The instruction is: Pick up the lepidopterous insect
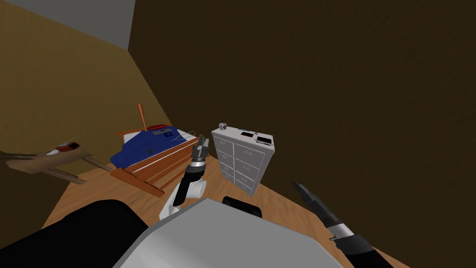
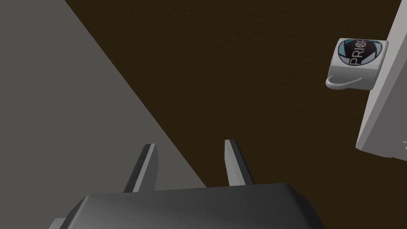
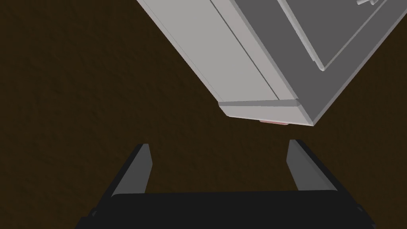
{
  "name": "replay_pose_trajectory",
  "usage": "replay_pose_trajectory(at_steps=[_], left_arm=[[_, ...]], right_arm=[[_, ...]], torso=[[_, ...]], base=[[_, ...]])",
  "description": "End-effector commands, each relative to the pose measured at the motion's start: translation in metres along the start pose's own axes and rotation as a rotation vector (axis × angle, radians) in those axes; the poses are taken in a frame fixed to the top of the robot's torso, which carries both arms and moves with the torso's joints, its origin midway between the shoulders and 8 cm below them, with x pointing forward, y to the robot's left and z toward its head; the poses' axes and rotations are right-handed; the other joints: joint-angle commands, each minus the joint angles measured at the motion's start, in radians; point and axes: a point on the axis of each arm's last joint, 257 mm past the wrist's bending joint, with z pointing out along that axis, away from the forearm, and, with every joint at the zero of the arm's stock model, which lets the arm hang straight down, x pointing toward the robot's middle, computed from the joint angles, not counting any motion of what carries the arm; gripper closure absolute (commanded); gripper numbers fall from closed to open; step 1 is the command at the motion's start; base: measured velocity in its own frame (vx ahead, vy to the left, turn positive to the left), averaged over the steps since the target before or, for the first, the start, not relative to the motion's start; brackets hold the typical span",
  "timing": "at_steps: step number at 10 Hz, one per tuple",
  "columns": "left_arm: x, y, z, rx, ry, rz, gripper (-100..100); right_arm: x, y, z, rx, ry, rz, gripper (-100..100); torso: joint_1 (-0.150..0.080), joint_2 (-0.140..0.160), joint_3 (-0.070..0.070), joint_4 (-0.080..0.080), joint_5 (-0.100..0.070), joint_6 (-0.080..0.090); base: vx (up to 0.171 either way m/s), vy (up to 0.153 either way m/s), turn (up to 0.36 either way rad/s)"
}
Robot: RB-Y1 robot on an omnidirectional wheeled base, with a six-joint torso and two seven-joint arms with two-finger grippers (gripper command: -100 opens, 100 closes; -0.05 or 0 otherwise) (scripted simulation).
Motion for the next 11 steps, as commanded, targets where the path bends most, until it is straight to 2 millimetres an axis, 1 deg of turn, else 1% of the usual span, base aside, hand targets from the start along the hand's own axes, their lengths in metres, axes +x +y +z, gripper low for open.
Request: replay_pose_trajectory(at_steps=[1, 2, 4, 5, 6, 7, 9, 10, 11], left_arm=[[0.000, 0.000, 0.000, 0.000, 0.000, 0.000, 0], [0.000, 0.000, 0.000, 0.000, 0.000, 0.000, 0], [0.000, 0.000, 0.000, 0.000, 0.000, 0.000, 0], [0.000, 0.000, 0.000, 0.000, 0.000, 0.000, 0], [0.000, 0.000, 0.000, 0.000, 0.000, 0.000, 0], [0.000, 0.000, 0.000, 0.000, 0.000, 0.000, 0], [0.000, 0.000, 0.000, 0.000, 0.000, 0.000, 0], [0.000, 0.000, 0.000, 0.000, 0.000, 0.000, 0], [0.000, 0.000, 0.000, 0.000, 0.000, 0.000, 0]], right_arm=[[0.004, -0.007, -0.003, -0.001, 0.050, -0.056, -100], [0.012, -0.022, -0.013, 0.012, 0.101, -0.121, -100], [0.009, -0.023, -0.013, 0.002, 0.134, -0.154, -100], [0.014, -0.038, -0.022, 0.010, 0.190, -0.225, -100], [0.012, -0.039, -0.022, 0.003, 0.211, -0.248, -100], [0.015, -0.052, -0.031, 0.005, 0.262, -0.316, -100], [0.011, -0.055, -0.032, -0.004, 0.299, -0.354, -100], [0.011, -0.070, -0.041, -0.002, 0.353, -0.426, -100], [0.008, -0.071, -0.041, -0.009, 0.373, -0.448, -100]], torso=[[0.000, 0.000, 0.000, 0.000, 0.000, 0.000], [-0.001, 0.000, 0.000, 0.000, 0.000, 0.001], [-0.002, 0.000, 0.000, 0.000, -0.001, 0.001], [0.001, -0.001, -0.001, 0.000, 0.000, 0.001], [0.000, -0.001, -0.001, 0.000, 0.000, 0.000], [0.000, -0.001, 0.000, 0.000, 0.000, 0.001], [-0.001, 0.000, 0.000, 0.000, -0.001, 0.001], [0.001, -0.002, -0.001, 0.000, 0.000, 0.001], [0.000, -0.002, -0.001, 0.000, 0.000, 0.000]], base=[[-0.050, -0.066, 0.115], [-0.062, -0.088, 0.174], [-0.038, -0.055, 0.059], [-0.038, -0.036, 0.212], [-0.046, -0.048, 0.123], [-0.072, -0.065, 0.173], [-0.038, -0.050, 0.067], [-0.033, -0.036, 0.213], [-0.043, -0.051, 0.156]])
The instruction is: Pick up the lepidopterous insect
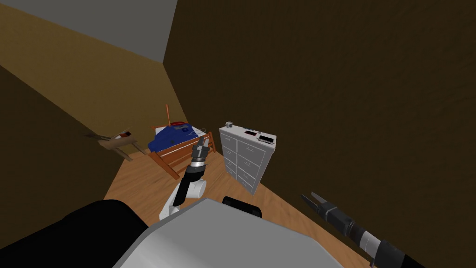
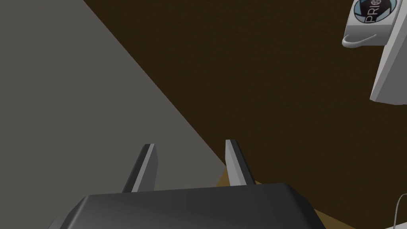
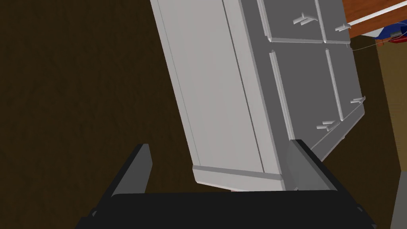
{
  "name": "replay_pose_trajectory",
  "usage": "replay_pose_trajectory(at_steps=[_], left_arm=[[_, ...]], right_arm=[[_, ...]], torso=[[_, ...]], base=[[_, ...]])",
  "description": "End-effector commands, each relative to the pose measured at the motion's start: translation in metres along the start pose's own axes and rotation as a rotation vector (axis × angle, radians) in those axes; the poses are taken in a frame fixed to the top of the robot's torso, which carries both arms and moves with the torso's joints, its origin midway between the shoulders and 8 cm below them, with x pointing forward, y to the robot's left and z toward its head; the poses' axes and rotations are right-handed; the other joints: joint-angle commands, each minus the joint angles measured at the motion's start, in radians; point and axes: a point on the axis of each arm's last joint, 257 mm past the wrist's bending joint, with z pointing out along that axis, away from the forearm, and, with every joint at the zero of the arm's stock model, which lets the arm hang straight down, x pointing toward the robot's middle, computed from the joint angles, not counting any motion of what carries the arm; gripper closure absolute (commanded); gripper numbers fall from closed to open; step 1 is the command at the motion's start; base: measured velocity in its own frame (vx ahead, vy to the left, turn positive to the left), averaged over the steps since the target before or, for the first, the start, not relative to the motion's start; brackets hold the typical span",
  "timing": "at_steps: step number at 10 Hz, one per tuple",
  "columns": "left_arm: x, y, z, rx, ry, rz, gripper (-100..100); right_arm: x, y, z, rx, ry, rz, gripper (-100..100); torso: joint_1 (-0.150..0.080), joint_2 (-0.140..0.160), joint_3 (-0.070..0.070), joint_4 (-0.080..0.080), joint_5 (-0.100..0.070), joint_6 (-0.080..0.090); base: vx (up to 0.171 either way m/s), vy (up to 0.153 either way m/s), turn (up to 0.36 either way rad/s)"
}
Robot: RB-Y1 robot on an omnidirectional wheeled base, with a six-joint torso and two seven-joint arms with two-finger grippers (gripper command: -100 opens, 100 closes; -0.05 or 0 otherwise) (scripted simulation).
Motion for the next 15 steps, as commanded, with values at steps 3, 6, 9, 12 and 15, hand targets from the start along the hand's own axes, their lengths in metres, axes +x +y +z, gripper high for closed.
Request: replay_pose_trajectory(at_steps=[3, 6, 9, 12, 15], left_arm=[[0.000, 0.000, 0.000, 0.000, 0.000, 0.000, 0], [0.000, 0.000, 0.000, 0.000, 0.000, 0.000, 0], [0.000, 0.000, 0.000, 0.000, 0.000, 0.000, 0], [0.000, 0.000, 0.000, 0.000, 0.000, 0.000, 0], [0.000, 0.000, 0.000, 0.000, 0.000, 0.000, 0]], right_arm=[[0.002, -0.019, -0.011, -0.016, 0.102, -0.134, -100], [0.001, -0.036, -0.021, -0.031, 0.183, -0.244, -100], [-0.003, -0.054, -0.031, -0.046, 0.260, -0.351, -100], [-0.010, -0.071, -0.041, -0.063, 0.336, -0.456, -100], [-0.024, -0.100, -0.061, -0.093, 0.455, -0.624, -100]], torso=[[0.000, 0.000, 0.000, 0.000, 0.000, -0.001], [0.000, 0.000, 0.000, 0.000, 0.000, 0.000], [0.002, -0.001, -0.001, 0.000, 0.000, 0.000], [0.002, -0.002, -0.001, 0.000, 0.000, 0.000], [0.002, -0.002, -0.001, 0.000, 0.000, 0.000]], base=[[-0.034, -0.044, 0.111], [-0.036, -0.041, 0.118], [-0.024, -0.023, 0.121], [-0.020, -0.019, 0.129], [-0.020, -0.017, 0.204]])
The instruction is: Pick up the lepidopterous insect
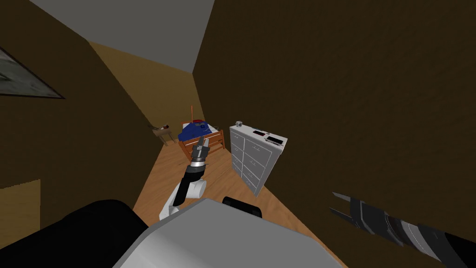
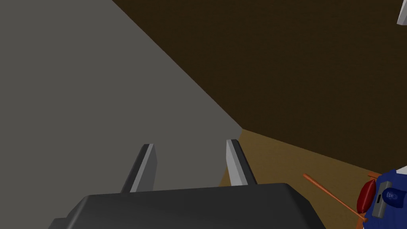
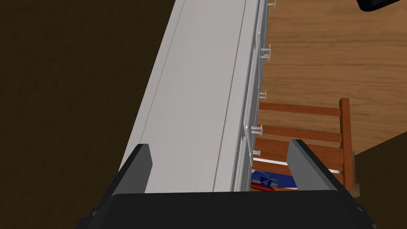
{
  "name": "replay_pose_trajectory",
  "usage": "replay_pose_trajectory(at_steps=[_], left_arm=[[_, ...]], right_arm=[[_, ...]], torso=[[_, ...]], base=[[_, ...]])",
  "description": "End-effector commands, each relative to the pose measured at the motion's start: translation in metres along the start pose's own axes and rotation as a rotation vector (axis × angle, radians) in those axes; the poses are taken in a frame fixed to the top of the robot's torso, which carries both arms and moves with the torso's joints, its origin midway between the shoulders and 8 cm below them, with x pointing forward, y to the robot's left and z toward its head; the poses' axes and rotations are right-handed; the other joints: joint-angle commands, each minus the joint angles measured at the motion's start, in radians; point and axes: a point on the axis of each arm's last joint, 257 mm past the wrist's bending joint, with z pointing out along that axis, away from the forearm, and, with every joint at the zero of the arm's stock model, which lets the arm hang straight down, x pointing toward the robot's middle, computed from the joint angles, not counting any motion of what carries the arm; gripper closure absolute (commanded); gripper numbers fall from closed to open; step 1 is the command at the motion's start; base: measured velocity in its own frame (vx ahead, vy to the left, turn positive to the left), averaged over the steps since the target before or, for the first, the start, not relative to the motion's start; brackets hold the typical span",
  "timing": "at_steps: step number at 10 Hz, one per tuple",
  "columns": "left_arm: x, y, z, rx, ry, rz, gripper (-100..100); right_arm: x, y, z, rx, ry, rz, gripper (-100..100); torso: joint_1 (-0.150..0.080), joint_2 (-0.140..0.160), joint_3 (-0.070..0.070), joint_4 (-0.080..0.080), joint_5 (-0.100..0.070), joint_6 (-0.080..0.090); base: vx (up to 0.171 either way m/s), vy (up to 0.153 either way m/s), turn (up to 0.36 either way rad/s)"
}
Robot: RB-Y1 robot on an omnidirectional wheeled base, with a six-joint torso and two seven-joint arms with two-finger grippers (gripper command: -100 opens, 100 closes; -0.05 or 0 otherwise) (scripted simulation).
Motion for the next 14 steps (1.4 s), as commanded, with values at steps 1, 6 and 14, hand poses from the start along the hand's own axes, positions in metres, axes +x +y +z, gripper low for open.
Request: replay_pose_trajectory(at_steps=[1, 6, 14], left_arm=[[0.000, 0.000, 0.000, 0.000, 0.000, 0.000, 0], [0.000, 0.000, 0.000, 0.000, 0.000, 0.000, 0], [0.000, 0.000, 0.000, 0.000, 0.000, 0.000, 0]], right_arm=[[0.000, -0.011, -0.008, -0.015, 0.044, -0.061, -100], [-0.004, -0.048, -0.038, -0.060, 0.184, -0.259, -100], [-0.015, -0.098, -0.093, -0.114, 0.380, -0.483, -100]], torso=[[0.000, 0.000, 0.000, 0.000, 0.000, 0.000], [0.002, -0.002, -0.001, 0.000, 0.000, 0.000], [0.003, -0.002, -0.001, -0.001, 0.001, 0.000]], base=[[-0.012, -0.015, 0.156], [-0.002, -0.003, 0.164], [0.018, 0.011, 0.158]])
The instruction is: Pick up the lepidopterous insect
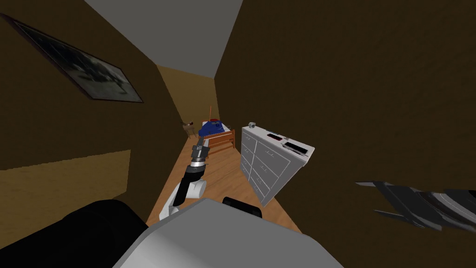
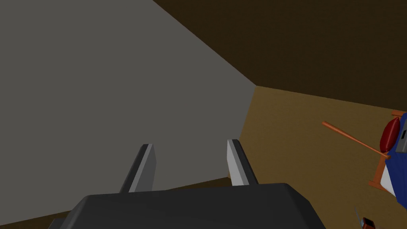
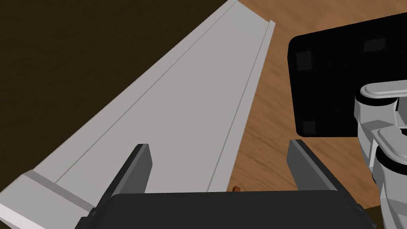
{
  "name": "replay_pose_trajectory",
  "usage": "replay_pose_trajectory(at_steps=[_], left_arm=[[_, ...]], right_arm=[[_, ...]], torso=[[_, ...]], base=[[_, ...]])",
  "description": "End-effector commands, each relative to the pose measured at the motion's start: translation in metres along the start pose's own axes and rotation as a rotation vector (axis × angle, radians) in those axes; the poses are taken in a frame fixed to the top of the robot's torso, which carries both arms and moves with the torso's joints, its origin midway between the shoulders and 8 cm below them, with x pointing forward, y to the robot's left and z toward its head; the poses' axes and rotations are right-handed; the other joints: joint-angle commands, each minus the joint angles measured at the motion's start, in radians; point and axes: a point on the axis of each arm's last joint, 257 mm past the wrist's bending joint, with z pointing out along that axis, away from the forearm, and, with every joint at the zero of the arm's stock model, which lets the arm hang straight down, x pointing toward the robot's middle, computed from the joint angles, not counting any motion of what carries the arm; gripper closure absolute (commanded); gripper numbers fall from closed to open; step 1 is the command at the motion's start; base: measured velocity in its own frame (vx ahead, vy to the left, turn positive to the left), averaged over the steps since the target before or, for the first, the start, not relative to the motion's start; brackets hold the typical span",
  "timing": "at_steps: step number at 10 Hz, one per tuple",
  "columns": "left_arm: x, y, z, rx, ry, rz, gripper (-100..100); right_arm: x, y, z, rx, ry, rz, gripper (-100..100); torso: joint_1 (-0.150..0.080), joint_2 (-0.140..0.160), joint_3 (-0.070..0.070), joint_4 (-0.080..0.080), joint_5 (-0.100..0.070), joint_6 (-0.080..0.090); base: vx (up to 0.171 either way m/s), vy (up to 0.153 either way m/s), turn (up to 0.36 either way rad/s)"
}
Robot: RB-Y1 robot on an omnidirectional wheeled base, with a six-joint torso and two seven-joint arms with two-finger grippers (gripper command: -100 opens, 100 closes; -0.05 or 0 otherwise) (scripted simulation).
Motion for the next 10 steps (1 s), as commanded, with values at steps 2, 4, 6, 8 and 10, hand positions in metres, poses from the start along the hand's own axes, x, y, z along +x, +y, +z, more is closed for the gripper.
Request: replay_pose_trajectory(at_steps=[2, 4, 6, 8, 10], left_arm=[[0.000, 0.000, 0.000, 0.000, 0.000, 0.000, 0], [0.000, 0.000, 0.000, 0.000, 0.000, 0.000, 0], [0.000, 0.000, 0.000, 0.000, 0.000, 0.000, 0], [0.000, 0.000, 0.000, 0.000, 0.000, 0.000, 0], [0.000, 0.000, 0.000, 0.000, 0.000, 0.000, 0]], right_arm=[[0.011, -0.006, -0.021, -0.042, 0.069, -0.067, -100], [0.014, 0.017, -0.009, -0.091, 0.048, -0.015, -100], [0.008, -0.011, -0.023, -0.030, 0.067, -0.074, -100], [0.014, -0.020, -0.042, -0.057, 0.120, -0.128, -100], [0.025, -0.021, -0.057, -0.077, 0.167, -0.163, -100]], torso=[[0.001, -0.001, -0.001, 0.000, 0.000, -0.001], [0.000, 0.001, 0.000, 0.000, 0.000, 0.001], [-0.002, 0.004, 0.002, 0.001, -0.001, 0.001], [-0.001, 0.004, 0.002, 0.001, 0.000, 0.001], [0.002, -0.004, -0.002, -0.001, 0.000, -0.001]], base=[[0.048, 0.022, 0.235], [0.014, 0.005, -0.027], [-0.003, -0.001, 0.001], [0.020, 0.010, 0.165], [0.101, 0.035, 0.309]])
